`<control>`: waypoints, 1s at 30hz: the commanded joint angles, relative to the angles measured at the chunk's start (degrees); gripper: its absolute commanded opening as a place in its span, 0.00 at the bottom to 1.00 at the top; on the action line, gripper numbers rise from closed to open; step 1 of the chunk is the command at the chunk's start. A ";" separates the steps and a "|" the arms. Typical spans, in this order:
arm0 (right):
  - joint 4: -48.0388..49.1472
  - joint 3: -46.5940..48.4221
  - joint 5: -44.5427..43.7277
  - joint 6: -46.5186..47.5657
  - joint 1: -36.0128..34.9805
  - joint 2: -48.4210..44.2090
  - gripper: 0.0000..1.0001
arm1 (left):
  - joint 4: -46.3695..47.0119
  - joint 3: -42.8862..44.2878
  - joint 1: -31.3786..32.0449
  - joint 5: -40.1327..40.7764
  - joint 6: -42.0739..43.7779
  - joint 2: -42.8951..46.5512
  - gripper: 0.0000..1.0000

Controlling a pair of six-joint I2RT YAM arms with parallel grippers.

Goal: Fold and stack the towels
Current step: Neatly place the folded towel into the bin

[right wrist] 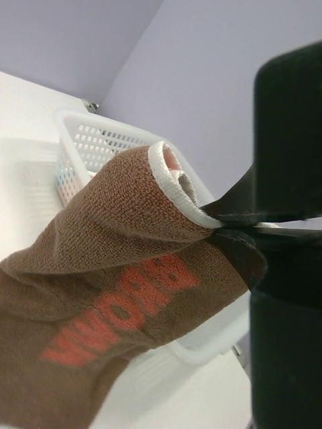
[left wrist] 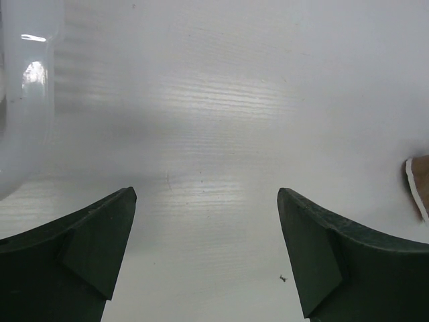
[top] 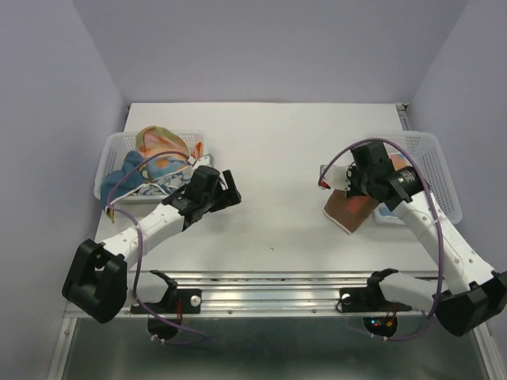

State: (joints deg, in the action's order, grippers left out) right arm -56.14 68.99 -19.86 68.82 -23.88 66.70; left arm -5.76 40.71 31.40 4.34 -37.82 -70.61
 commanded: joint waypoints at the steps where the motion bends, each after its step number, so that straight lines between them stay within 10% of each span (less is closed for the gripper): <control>1: -11.69 -0.61 3.24 7.73 0.41 -8.75 0.01 | -2.50 2.97 -0.11 3.48 0.03 2.40 0.99; 12: -16.90 0.53 4.30 11.43 0.76 -20.37 0.01 | -3.38 4.64 -0.20 4.71 0.21 1.88 0.99; 30: 3.66 -13.44 -10.81 15.73 15.87 -16.96 0.01 | -4.00 6.40 -0.72 5.59 2.23 -0.06 0.99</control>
State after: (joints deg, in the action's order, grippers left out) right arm -59.00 56.25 -27.24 75.29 -12.62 48.51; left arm -9.74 45.04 31.38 8.49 -37.21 -70.46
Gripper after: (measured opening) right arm 0.044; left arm 0.986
